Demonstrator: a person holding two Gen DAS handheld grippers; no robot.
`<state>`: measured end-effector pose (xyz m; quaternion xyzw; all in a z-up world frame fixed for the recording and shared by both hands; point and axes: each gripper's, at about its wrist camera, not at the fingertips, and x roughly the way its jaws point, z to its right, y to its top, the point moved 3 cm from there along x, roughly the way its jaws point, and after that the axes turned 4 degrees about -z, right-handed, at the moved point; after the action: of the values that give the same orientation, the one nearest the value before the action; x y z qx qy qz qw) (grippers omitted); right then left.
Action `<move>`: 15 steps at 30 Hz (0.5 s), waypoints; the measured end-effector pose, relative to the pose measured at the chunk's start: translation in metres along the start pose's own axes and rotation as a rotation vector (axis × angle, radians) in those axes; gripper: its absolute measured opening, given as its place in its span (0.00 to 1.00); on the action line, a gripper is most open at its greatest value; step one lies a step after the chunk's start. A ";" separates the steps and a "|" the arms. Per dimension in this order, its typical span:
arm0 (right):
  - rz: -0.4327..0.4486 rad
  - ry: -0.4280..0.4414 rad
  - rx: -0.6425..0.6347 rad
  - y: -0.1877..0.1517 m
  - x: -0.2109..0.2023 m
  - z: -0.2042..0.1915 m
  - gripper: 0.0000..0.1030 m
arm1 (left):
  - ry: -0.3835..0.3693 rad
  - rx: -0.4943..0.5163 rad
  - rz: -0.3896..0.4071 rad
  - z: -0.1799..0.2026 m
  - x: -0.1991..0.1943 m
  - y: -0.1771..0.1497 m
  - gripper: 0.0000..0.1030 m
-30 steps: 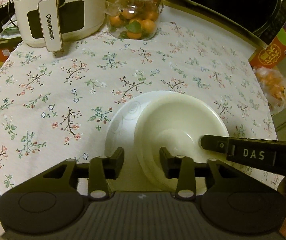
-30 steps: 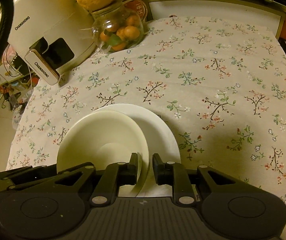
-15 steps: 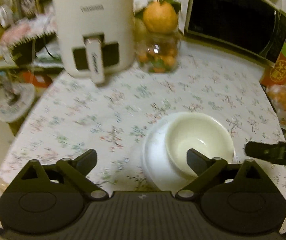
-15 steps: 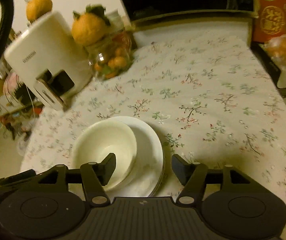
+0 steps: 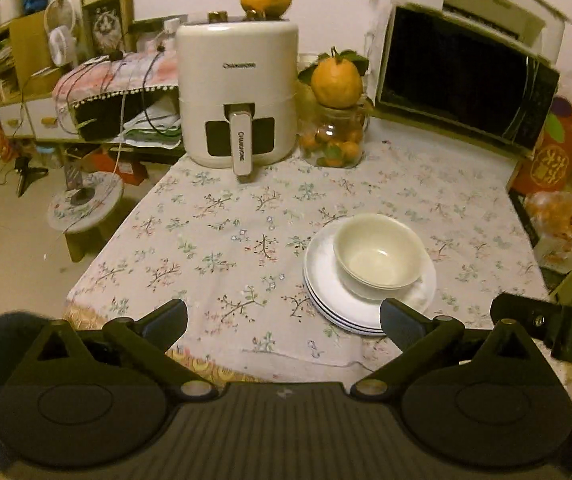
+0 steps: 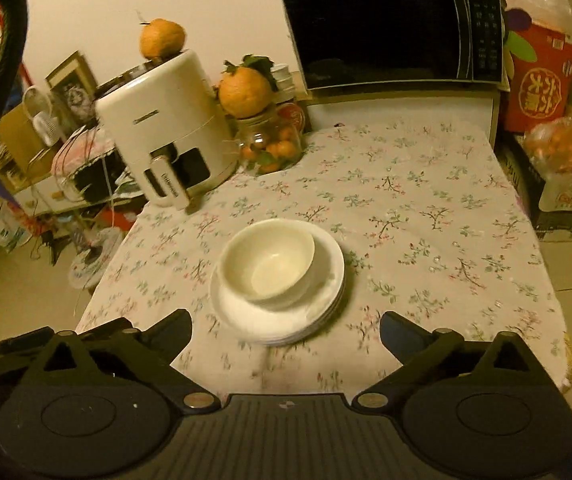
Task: Organize plates and bowls
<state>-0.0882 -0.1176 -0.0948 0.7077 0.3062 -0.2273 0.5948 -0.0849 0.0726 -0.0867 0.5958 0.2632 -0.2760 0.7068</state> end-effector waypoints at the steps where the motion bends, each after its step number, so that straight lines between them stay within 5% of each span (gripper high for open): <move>1: 0.007 0.004 -0.004 -0.003 -0.006 -0.002 0.97 | 0.010 -0.002 0.005 0.000 -0.005 -0.002 1.00; 15: 0.112 -0.005 -0.039 -0.016 -0.065 -0.011 0.98 | -0.037 0.099 0.070 0.010 -0.048 -0.009 1.00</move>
<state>-0.1463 -0.1153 -0.0592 0.7115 0.2689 -0.1896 0.6210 -0.1248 0.0653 -0.0583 0.6336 0.2150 -0.2749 0.6905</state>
